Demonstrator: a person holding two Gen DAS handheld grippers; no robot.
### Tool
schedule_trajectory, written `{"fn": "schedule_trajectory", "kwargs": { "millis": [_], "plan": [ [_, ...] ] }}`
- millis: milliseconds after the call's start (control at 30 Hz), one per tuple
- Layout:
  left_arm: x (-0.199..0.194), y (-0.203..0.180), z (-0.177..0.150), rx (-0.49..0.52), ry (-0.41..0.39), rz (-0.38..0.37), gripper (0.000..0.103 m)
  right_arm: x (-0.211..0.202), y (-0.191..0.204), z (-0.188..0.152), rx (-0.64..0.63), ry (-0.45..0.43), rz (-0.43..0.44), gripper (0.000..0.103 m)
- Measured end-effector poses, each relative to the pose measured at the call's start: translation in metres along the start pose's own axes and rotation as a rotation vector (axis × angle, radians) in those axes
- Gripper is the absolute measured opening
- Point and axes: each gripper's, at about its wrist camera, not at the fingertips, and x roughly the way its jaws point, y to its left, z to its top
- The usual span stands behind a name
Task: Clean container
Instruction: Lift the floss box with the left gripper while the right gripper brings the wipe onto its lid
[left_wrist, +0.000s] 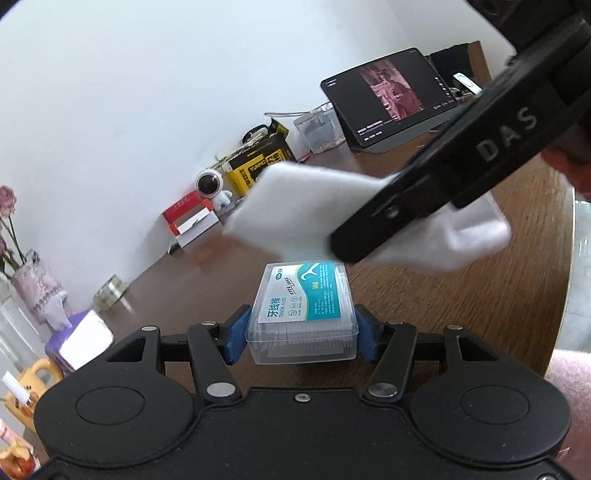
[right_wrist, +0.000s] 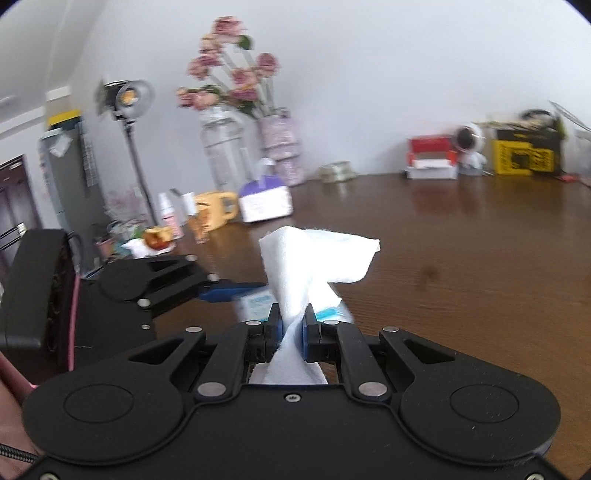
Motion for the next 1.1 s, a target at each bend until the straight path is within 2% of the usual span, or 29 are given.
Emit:
{"fn": "schedule_trajectory", "kwargs": {
  "millis": [33,133,267,400,667,900,1100],
  "plan": [
    [0.0,-0.002,0.0,0.013,-0.004,0.004,0.058,0.001,0.003,0.0,-0.02,-0.011,0.006,0.013],
    [0.0,-0.003,-0.001,0.029,-0.009,0.008,0.058,0.006,0.009,0.002,-0.091,-0.019,0.016,0.014],
    [0.001,-0.001,-0.002,0.02,-0.007,0.004,0.058,0.018,0.012,0.008,-0.109,0.07,0.065,0.012],
    [0.002,-0.002,-0.003,0.023,-0.007,0.012,0.058,0.027,0.019,0.01,-0.135,0.107,0.111,0.009],
    [-0.001,-0.008,-0.006,0.071,-0.019,0.042,0.058,0.03,0.026,0.018,-0.152,0.123,0.114,0.009],
    [-0.001,-0.007,-0.01,0.072,-0.021,0.043,0.058,0.016,0.023,0.006,-0.164,0.17,0.082,0.009],
    [-0.002,-0.009,-0.01,0.076,-0.021,0.045,0.058,0.019,0.024,0.007,-0.157,0.154,0.086,0.009]
  ]
}}
